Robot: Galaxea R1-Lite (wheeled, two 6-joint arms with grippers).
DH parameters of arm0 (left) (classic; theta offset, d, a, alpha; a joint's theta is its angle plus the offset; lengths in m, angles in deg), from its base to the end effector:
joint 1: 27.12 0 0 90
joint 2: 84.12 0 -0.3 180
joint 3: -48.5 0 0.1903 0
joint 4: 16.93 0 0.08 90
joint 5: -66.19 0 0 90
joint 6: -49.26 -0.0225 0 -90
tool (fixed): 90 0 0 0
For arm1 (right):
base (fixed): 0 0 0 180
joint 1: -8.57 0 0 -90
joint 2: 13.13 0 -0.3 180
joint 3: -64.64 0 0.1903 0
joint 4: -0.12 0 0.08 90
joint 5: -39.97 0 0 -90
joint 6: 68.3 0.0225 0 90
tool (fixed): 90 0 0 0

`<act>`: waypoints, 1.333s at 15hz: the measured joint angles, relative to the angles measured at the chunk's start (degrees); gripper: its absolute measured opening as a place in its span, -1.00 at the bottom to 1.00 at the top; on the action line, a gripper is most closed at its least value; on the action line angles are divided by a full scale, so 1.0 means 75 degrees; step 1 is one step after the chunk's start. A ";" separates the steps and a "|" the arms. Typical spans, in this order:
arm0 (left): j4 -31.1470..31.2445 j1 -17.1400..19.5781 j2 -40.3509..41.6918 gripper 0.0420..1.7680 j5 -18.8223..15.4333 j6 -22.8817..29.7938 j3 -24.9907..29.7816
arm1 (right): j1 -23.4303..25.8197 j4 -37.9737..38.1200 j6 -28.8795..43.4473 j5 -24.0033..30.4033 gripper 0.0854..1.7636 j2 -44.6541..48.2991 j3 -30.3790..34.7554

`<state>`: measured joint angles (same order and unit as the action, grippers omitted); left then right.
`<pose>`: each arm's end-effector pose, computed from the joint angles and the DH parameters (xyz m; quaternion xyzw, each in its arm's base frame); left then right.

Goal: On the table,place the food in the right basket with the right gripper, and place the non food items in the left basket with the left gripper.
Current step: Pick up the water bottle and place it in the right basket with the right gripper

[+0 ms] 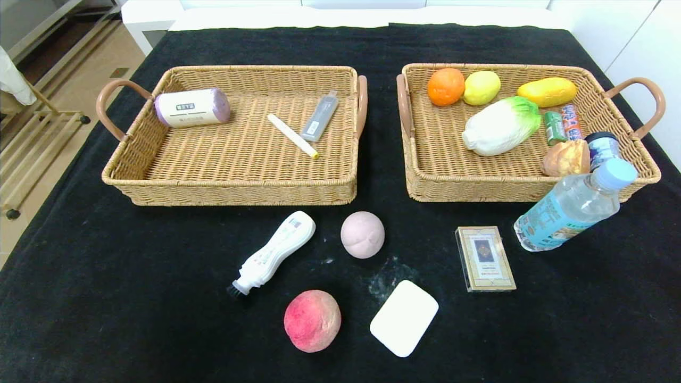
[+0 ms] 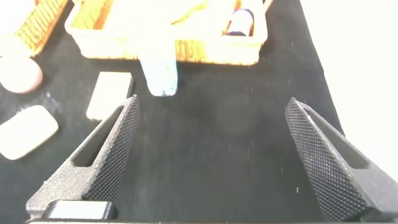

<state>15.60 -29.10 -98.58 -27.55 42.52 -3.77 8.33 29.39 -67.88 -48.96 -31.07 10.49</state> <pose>-0.0382 -0.0001 0.2010 0.0594 -0.0489 -0.0470 0.9959 -0.0301 0.0003 0.2172 0.0032 -0.0605 0.0116 0.9981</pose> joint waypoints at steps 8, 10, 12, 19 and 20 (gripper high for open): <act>-0.0533 -0.0434 -0.2614 0.94 -0.1239 -0.0046 -0.1692 | -0.0021 -0.0479 -0.0055 0.0800 0.94 -0.2493 -0.1338; -0.0759 -0.0445 -0.3140 0.94 -0.1764 -0.0192 -0.1731 | -0.0021 -0.0889 -0.0055 0.1018 0.94 -0.3044 -0.1386; -0.0886 -0.0483 -0.3628 0.94 -0.2175 -0.0258 -0.1768 | -0.0107 -0.0956 -0.0059 0.1219 0.94 -0.3462 -0.1404; -0.2342 -0.1640 -0.5305 0.94 -0.2256 -0.0250 -0.1817 | -0.0915 -0.0977 -0.0083 0.1245 0.94 -0.4356 -0.1286; -0.2467 -0.1749 -0.5536 0.94 -0.2253 -0.0254 -0.1890 | -0.0962 -0.0983 -0.0161 0.1242 0.94 -0.4434 -0.1242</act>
<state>-2.90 -42.22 -140.10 -44.44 40.62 -17.95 1.11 22.01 -69.09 -39.64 -64.32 1.17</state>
